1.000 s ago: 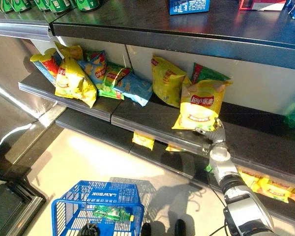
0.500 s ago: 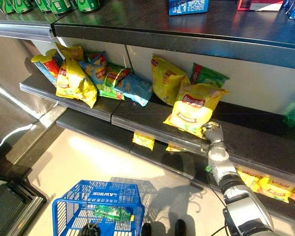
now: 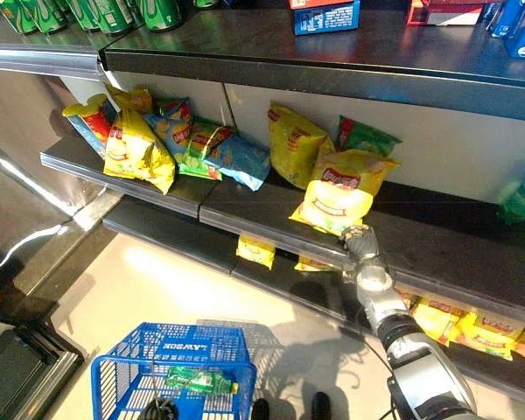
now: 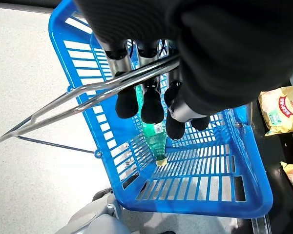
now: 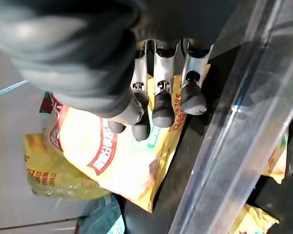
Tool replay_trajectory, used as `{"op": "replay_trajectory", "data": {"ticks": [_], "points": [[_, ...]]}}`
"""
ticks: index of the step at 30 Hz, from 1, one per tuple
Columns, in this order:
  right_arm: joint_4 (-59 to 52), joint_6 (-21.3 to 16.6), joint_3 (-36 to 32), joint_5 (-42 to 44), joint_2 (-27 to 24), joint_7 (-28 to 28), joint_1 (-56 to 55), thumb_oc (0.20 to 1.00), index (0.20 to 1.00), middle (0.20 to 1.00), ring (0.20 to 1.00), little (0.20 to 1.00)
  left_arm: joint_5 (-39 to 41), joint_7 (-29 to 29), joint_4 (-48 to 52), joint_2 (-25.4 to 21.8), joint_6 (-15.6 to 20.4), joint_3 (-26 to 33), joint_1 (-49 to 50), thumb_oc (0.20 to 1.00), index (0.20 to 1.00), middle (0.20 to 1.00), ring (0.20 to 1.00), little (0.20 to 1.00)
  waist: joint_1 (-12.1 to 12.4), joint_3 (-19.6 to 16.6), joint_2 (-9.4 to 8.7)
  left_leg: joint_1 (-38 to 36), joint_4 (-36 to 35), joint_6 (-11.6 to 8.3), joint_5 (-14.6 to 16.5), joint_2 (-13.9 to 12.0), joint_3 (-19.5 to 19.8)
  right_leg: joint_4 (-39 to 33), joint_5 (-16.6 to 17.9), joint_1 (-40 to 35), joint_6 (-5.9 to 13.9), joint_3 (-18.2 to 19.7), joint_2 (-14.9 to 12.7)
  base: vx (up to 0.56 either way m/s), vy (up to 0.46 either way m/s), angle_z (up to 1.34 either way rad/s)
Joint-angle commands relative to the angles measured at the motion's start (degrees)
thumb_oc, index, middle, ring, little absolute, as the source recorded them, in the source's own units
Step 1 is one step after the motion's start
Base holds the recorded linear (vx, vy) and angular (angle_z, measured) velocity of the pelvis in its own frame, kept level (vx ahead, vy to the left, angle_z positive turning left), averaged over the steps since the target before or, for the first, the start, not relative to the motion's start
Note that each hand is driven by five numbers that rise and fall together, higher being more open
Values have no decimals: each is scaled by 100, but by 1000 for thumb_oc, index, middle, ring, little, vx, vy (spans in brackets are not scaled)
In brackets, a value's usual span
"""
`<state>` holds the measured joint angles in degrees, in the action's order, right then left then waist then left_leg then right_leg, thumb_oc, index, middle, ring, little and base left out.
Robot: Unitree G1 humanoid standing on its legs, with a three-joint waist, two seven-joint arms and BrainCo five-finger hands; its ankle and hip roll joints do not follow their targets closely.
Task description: Pick up the snacks into the basket
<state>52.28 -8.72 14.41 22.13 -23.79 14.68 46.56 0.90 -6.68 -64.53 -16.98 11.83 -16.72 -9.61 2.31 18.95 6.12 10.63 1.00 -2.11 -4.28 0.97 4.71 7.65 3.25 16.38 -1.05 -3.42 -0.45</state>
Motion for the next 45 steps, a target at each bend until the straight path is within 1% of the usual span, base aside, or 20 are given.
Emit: {"op": "replay_trajectory", "data": {"ticks": [1,6,7,11,13,24,32,33,36,39,40,45], "points": [[-580,-254,134,42,25,-50,-230,1000,1000,1000,1000,1000,-69,-77,-325,-530,-161,1,576,200,200,200,200,200,54,-275,-524,297,612,-141,568,116,-101,36,-428,-134,856,393,-581,0,0,0],[-571,-343,-111,300,48,65,-248,1000,1000,1000,1000,1000,-63,-100,-321,-546,-168,17,542,200,200,200,200,200,47,-257,-555,330,647,-141,576,116,-123,35,-405,-102,853,422,-575,-15,4,-4],[-427,-400,-270,461,70,187,-212,1000,1000,1000,1000,1000,-76,-122,-338,-538,-173,-12,541,200,200,200,200,200,43,-255,-546,342,645,-139,576,110,-155,30,-390,-82,854,430,-575,-14,14,-9],[-314,-485,-481,622,68,385,-180,1000,1000,1000,1000,1000,-111,-155,-334,-525,-172,-57,526,200,200,200,200,200,25,-245,-531,363,635,-143,563,107,-193,25,-370,-43,856,442,-562,-16,11,-9],[-332,-515,-579,632,26,483,-205,1000,1000,1000,1000,1000,-126,-181,-314,-504,-169,-89,512,200,200,200,200,200,6,-229,-521,382,616,-139,547,109,-207,6,-353,-14,859,460,-548,-18,12,-4],[-580,-504,-720,410,-299,620,-385,1000,1000,1000,1000,1000,-161,-185,-308,-503,-183,-53,531,200,200,200,200,200,-41,-169,-554,394,584,-154,513,68,-225,12,-357,29,861,461,-524,0,0,0],[-436,-479,-639,445,-443,498,-146,1000,1000,1000,1000,1000,-160,-146,-293,-531,-178,-69,557,200,200,200,200,200,-21,-170,-546,388,578,-153,538,63,-258,28,-353,70,874,504,-512,3,0,-3],[-181,-474,-556,691,-485,312,42,1000,1000,1000,1000,1000,-149,-101,-277,-562,-163,-126,526,200,200,200,200,200,4,-154,-531,390,576,-165,528,71,-239,48,-367,85,877,494,-514,6,-12,-5],[193,-369,-316,830,-582,61,393,1000,1000,1000,1000,1000,-108,-16,-267,-642,-153,-207,481,200,200,200,200,200,54,-125,-486,421,537,-195,480,84,-205,73,-386,121,875,442,-524,0,0,0],[304,-343,-276,829,-565,49,461,1000,1000,1000,1000,1000,-97,0,-269,-650,-160,-215,474,200,200,200,200,200,58,-119,-468,438,520,-203,459,92,-188,86,-395,139,869,412,-532,7,-11,3],[361,-301,-251,785,-573,62,545,1000,1000,1000,1000,1000,-81,12,-272,-653,-172,-239,478,200,200,200,200,200,76,-94,-423,467,508,-217,429,98,-151,134,-424,171,858,375,-527,8,-12,7],[582,-278,-271,820,-693,88,763,1000,1000,1000,1000,1000,-37,21,-251,-643,-173,-285,509,200,200,200,200,200,129,-93,-352,495,451,-231,381,116,-48,255,-508,216,843,277,-558,31,-26,14]]}}
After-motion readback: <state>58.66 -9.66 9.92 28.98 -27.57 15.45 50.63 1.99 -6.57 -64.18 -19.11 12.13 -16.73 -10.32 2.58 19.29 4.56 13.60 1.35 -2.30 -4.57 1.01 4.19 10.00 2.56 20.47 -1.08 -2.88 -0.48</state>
